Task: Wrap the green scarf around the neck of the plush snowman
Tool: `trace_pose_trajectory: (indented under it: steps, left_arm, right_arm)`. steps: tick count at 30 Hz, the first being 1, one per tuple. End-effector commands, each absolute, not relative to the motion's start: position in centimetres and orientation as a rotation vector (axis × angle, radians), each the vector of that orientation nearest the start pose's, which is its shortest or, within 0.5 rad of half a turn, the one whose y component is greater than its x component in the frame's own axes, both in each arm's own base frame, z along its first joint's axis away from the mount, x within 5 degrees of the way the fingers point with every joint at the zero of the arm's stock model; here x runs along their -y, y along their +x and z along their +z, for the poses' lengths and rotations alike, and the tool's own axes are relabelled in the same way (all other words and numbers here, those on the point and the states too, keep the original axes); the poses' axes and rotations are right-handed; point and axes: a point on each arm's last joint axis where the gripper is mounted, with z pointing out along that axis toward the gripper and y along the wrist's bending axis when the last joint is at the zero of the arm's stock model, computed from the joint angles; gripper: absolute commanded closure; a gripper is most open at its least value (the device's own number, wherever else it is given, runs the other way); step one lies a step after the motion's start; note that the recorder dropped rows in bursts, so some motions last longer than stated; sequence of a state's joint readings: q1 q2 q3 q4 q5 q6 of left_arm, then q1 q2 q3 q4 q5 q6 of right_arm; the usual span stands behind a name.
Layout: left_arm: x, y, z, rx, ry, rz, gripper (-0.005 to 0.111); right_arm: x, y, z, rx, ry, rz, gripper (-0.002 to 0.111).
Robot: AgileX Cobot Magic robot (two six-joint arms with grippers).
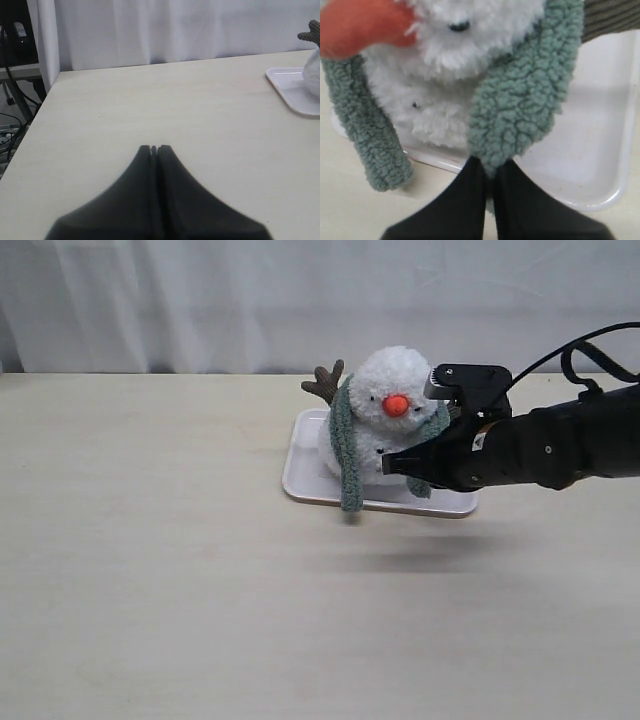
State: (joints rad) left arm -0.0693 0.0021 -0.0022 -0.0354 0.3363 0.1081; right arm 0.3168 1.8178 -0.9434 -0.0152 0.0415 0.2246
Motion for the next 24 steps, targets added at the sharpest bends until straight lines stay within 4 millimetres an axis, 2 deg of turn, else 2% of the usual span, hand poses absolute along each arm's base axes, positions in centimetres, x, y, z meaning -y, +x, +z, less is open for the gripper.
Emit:
trace_pose_trajectory:
  steps: [1,9,12,19,24]
  left_arm:
    - [0.5,5.4,18.4,-1.802,0.128,-0.01,0.107]
    - [0.5,5.4,18.4,-1.802,0.128,-0.01,0.107]
    - [0.5,5.4,18.4,-1.802,0.128,-0.01,0.107]
    - [0.5,5.4,18.4,-1.804,0.128,-0.01,0.107]
    - [0.5,5.4,18.4,-1.802,0.128,-0.01,0.107]
  right_arm:
    - [-11.3,34.4,14.7,-2.437,-0.123,0.24,0.104]
    - [-11.3,34.5,12.8,-2.475,-0.125,0.23,0.104]
    - [-11.4,34.6,12.4,-2.476,-0.14,0.224,0.095]
    - [-11.3,34.4,12.2,-2.506,-0.153,0.211,0.063]
    - [-11.2,34.1,12.0,-2.546,-0.215,0.179,0.061]
